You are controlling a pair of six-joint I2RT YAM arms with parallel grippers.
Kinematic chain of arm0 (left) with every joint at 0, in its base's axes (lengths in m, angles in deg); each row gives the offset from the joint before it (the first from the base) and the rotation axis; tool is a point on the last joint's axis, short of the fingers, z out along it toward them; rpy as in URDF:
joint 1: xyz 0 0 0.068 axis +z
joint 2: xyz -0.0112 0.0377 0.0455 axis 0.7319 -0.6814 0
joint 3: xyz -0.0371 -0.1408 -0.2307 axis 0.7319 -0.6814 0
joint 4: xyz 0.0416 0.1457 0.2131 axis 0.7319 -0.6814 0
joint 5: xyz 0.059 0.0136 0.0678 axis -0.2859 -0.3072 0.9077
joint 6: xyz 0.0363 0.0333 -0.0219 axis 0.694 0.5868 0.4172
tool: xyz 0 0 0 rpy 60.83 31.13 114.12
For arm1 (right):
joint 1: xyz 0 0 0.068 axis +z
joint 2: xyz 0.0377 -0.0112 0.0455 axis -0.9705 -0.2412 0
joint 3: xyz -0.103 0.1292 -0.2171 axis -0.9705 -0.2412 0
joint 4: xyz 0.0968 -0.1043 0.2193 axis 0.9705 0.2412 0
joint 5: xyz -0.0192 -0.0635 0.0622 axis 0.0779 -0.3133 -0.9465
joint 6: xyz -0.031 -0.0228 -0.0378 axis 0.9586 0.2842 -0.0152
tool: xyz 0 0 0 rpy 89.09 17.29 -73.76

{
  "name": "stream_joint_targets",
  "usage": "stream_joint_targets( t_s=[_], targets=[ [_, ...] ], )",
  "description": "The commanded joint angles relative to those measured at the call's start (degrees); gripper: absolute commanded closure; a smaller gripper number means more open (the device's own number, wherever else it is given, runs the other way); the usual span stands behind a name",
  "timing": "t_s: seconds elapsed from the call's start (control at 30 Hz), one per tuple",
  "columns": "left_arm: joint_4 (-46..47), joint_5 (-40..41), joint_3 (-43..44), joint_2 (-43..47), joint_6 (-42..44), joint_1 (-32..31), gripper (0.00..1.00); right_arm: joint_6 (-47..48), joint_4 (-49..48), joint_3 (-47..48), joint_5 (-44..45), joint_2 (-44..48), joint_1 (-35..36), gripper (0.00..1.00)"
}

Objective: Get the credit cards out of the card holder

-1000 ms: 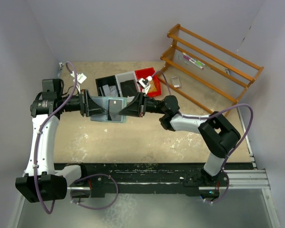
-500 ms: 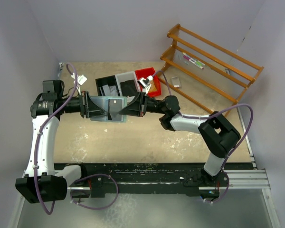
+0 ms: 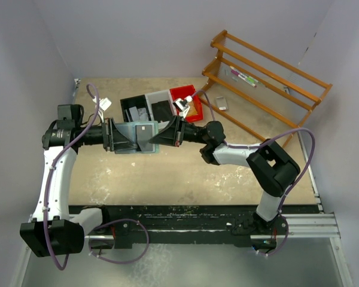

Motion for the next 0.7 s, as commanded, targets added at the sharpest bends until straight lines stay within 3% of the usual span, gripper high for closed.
stream_joint_targets(
  t_s=[0.0,0.03,0.17,0.27,0.5,0.6,0.67],
  targets=[
    [2.12,-1.8,-0.81,-0.63,-0.93,-0.62,0.65,-0.77,-9.14,2.98,3.42,1.38,1.15,1.0],
    [2.85,-2.62,-1.08,-0.75,-1.79,-0.64,0.66,-0.44,-8.88,2.98,3.45,1.36,1.28,1.0],
    [5.74,-6.63,-0.86,-0.77,-5.67,-0.59,0.88,2.07,-5.49,2.69,3.9,1.6,1.55,1.0],
    [7.39,-7.43,-0.56,-0.14,-7.51,-0.64,0.88,4.37,-2.44,2.26,4.55,1.84,1.77,1.0],
    [6.15,-5.85,-1.97,-0.31,-5.84,-0.64,0.76,5.89,-0.83,2.61,5.46,2.01,2.67,1.0],
    [5.87,-5.12,-2.25,-0.61,-4.97,-0.63,0.79,6.67,0.4,3.13,5.55,2.24,3.15,1.0],
    [5.77,-4.32,-1.96,-0.88,-4.64,-0.64,0.88,6.34,0.15,2.98,5.48,2.15,3.18,1.0]
  ],
)
